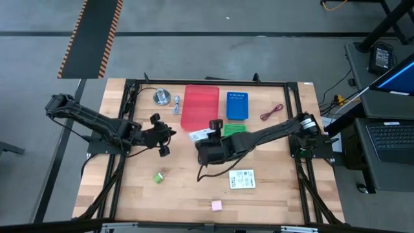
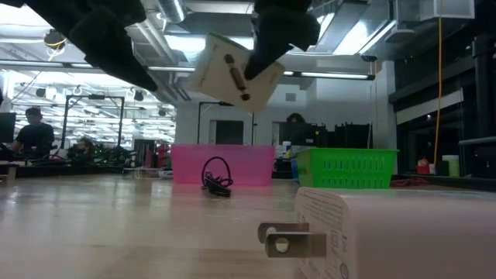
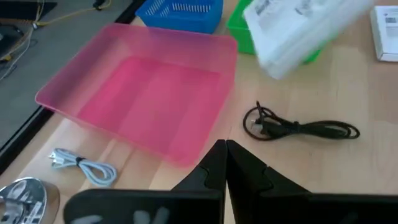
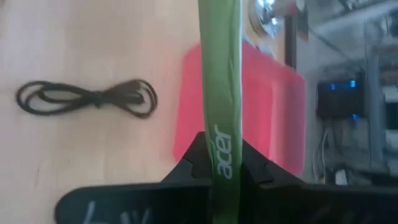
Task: Pick and place items into bin
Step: Put the left white card reader box into the blue bin
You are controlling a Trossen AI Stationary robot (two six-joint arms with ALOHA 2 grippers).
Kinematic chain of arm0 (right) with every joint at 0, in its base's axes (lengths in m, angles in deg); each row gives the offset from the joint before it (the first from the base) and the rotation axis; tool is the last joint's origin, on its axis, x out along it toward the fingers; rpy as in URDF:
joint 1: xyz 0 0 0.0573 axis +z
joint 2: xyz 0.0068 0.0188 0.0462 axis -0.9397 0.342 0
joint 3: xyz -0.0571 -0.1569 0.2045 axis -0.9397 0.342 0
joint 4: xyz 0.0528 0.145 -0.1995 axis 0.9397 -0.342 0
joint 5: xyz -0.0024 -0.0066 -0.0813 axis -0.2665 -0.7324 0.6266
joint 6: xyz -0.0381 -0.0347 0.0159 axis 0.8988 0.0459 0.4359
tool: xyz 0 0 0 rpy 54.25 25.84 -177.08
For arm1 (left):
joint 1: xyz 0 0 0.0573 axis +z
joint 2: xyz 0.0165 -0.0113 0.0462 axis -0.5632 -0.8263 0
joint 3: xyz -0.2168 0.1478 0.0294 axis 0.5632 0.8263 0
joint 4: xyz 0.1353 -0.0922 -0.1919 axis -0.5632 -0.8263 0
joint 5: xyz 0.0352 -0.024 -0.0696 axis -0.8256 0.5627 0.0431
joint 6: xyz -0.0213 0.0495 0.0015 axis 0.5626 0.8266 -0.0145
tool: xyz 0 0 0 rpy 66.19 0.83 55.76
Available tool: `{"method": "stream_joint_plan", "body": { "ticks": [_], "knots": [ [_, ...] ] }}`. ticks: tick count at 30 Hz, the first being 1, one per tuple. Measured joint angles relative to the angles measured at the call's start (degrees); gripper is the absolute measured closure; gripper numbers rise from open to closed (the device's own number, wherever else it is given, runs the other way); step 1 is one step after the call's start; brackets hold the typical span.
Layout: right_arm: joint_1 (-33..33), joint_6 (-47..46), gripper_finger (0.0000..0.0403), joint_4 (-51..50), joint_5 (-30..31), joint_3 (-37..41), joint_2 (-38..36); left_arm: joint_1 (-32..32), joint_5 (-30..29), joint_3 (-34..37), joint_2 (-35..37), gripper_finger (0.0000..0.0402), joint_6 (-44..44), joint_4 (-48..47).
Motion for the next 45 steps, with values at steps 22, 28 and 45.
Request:
{"method": "stream_joint_plan", "body": {
  "ticks": [22, 28, 45],
  "knots": [
    [-9.4, -14.0, 0.039, -11.0, 1.7, 13.2, -12.8, -0.2, 0.0, 0.0, 0.0, 0.04, 2.2, 0.2],
    [-12.6, -12.0, 0.039, -0.4, -4.0, 23.0, -22.8, -0.2, -0.2, 0.0, 0.0, 0.04, 2.2, 0.2],
    [-26.8, -15.2, 0.039, 9.5, -22.9, 31.4, -31.7, -0.2, 0.0, 0.0, 0.0, 0.04, 0.7, 0.4]
  ]
}}
